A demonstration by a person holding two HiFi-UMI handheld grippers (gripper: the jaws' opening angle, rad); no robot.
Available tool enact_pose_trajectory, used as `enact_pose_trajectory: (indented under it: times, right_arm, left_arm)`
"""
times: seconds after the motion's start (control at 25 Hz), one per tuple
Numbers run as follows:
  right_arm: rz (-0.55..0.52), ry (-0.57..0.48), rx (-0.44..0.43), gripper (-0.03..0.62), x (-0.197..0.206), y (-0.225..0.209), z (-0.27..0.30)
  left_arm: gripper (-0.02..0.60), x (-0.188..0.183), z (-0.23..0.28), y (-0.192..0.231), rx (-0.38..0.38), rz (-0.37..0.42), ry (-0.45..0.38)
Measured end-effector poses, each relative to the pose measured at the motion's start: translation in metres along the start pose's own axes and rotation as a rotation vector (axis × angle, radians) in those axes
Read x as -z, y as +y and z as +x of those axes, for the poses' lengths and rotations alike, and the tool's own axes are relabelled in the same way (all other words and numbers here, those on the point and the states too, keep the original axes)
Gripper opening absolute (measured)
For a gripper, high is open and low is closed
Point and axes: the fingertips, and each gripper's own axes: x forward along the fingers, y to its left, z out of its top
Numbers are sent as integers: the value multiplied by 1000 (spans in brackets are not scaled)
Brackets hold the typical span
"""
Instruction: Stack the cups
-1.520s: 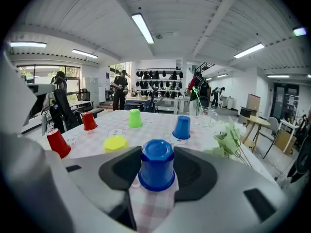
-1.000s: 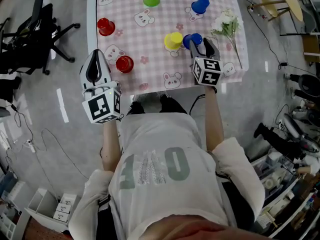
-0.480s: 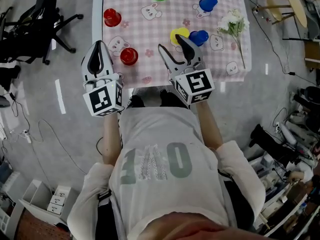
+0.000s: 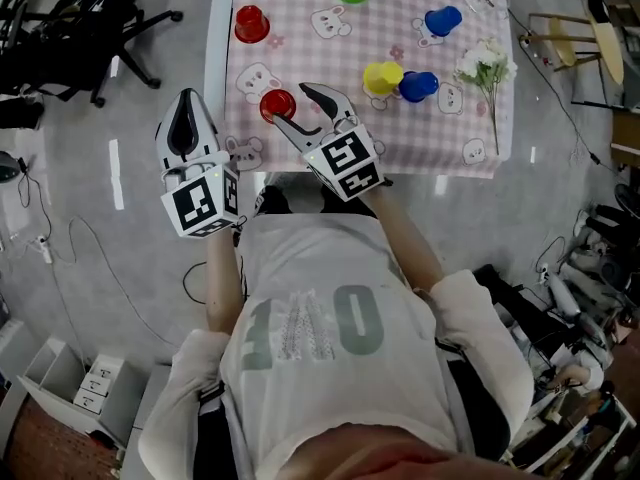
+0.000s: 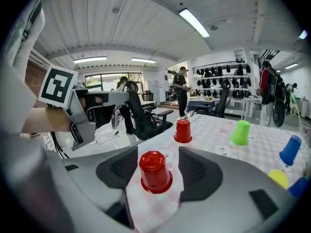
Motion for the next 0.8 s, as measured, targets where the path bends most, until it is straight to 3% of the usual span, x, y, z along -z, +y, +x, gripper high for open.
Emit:
enact_pose_trajectory:
  times: [0.32,0.44,0.6,0.68,0.8]
  right_arm:
    - [-51,92,-9,262,16,14,21]
    - [-61,103,-6,218,18,14,24]
    - [-61,91,-4,215,15,11,23]
    - [-50,62,29,214,8,3,19]
    - [-17,10,149,213,-3,-26,9]
  left_arm:
    - [29,7,-8,27,-60,-27,14]
    - [29,6,-7,30,-67,-31,12]
    - [29,6,-4,29,-65,-31,11]
    - [29,6,-2,26,-60,-31,11]
    - [29,6,2,22,-51,-30,10]
